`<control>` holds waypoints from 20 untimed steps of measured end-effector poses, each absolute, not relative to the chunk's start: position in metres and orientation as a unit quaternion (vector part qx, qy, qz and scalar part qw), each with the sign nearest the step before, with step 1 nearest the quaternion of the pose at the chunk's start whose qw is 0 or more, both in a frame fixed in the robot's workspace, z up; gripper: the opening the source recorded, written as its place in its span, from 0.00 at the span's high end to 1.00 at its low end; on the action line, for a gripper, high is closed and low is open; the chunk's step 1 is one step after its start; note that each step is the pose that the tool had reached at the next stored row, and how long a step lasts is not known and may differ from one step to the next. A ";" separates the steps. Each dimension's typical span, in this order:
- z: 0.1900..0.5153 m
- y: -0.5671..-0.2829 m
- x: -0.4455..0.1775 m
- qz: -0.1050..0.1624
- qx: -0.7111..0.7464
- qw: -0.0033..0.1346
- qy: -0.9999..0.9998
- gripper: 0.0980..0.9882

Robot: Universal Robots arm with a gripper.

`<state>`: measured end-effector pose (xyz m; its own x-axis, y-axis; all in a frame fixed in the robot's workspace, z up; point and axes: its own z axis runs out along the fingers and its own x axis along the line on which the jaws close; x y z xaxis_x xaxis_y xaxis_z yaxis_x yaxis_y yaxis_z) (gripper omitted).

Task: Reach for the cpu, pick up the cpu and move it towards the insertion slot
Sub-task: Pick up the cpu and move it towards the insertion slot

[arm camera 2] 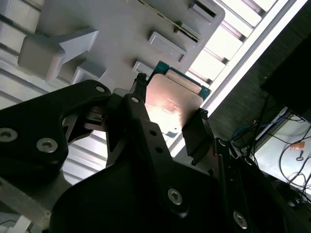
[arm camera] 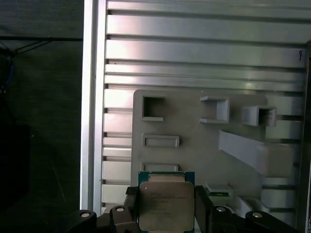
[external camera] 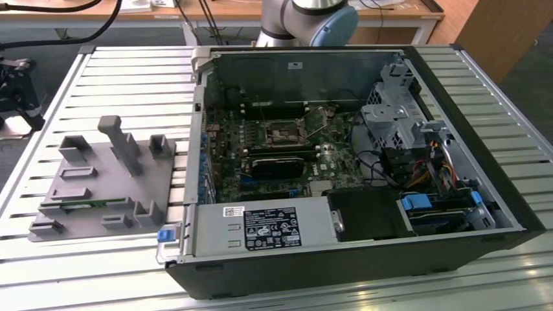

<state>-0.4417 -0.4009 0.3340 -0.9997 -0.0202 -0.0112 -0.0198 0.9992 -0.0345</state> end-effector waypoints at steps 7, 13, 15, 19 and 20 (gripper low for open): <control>0.344 -0.401 -0.442 -0.018 -0.010 0.006 1.000 0.50; 0.351 -0.401 -0.442 -0.019 -0.010 0.006 1.000 0.50; 0.354 -0.401 -0.442 -0.019 -0.010 0.006 1.000 0.50; 0.361 -0.401 -0.442 -0.020 -0.010 0.006 1.000 0.50; 0.362 -0.401 -0.442 -0.020 -0.010 0.006 1.000 0.50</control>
<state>-0.4417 -0.4007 0.3625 -0.9997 -0.0203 -0.0111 -0.0198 0.9990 -0.0404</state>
